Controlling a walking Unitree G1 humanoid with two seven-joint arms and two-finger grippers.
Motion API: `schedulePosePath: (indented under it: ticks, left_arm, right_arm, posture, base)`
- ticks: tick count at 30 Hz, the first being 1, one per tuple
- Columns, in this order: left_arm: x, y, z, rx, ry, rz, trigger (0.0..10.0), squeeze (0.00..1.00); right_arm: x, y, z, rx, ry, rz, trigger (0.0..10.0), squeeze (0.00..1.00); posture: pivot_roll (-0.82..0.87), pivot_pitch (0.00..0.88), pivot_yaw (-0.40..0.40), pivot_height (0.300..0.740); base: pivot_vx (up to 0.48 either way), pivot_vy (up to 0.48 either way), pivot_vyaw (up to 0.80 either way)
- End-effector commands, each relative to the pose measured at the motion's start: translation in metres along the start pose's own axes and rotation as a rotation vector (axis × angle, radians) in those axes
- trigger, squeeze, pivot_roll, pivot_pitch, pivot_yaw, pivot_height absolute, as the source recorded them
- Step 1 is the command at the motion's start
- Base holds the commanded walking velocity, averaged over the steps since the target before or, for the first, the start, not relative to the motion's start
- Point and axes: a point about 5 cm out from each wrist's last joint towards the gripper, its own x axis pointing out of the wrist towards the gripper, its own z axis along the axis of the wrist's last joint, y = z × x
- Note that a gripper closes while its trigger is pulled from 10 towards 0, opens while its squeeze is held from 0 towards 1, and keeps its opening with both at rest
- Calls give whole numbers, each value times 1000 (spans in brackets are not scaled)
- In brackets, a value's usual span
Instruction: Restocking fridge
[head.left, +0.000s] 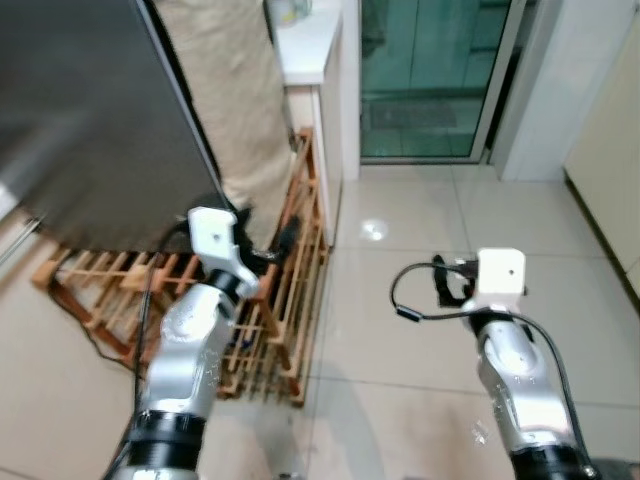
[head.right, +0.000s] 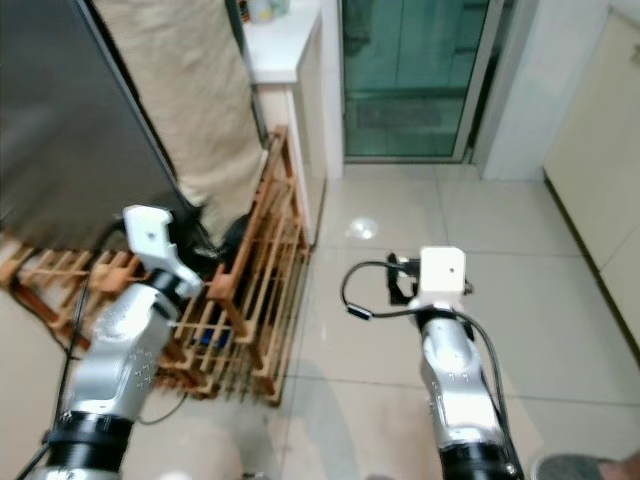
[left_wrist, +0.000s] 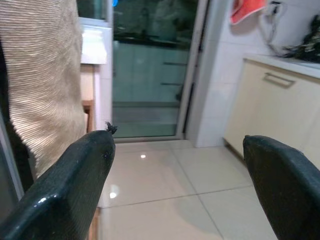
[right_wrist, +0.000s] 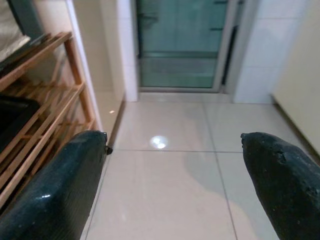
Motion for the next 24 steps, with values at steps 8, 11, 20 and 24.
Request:
schedulePosePath:
  ticks: [8, 11, 20, 24]
  left_arm:
    - [9, 4, 12, 48, -13, 96, 10000, 0]
    - [9, 4, 14, 53, -20, 96, 10000, 0]
    - [-47, 19, 29, 91, -85, 209, 10000, 0]
    - [-67, 17, 39, 120, -101, 281, 10000, 0]
  right_arm:
    - [6, 9, 16, -13, -65, 34, 10000, 0]
    - [5, 8, 22, -33, -98, 28, 10000, 0]
    - [-51, -7, 54, -25, -305, -19, 10000, 0]
    - [-79, -21, 53, 39, -302, -58, 10000, 0]
  posture:
    - [-127, 0, 84, 740]
    - [-128, 0, 84, 740]
    - [-124, 0, 78, 740]
    - [-111, 0, 51, 740]
  base:
    - [0, 0, 0]
    - [0, 0, 0]
    - [0, 0, 0]
    - [0, 0, 0]
